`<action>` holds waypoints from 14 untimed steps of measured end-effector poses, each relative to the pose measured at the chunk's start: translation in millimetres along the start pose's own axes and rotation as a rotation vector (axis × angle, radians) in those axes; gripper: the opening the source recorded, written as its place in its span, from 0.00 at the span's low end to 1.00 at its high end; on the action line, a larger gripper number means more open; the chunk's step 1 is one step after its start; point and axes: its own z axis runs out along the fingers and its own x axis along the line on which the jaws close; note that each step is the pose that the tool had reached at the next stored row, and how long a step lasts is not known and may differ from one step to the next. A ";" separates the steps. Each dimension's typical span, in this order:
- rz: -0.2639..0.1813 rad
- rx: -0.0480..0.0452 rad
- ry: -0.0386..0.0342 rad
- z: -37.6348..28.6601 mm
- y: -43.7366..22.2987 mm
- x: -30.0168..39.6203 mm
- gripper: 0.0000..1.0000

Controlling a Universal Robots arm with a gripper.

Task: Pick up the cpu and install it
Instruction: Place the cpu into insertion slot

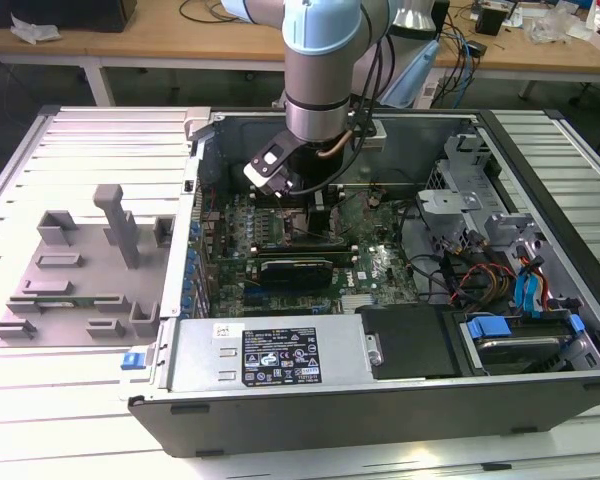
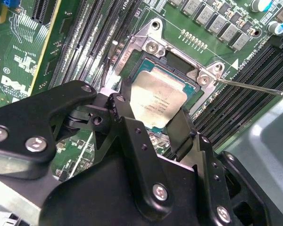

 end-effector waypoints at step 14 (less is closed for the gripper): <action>0.000 -0.0002 0.0000 0.8 1.5 0.0 0.55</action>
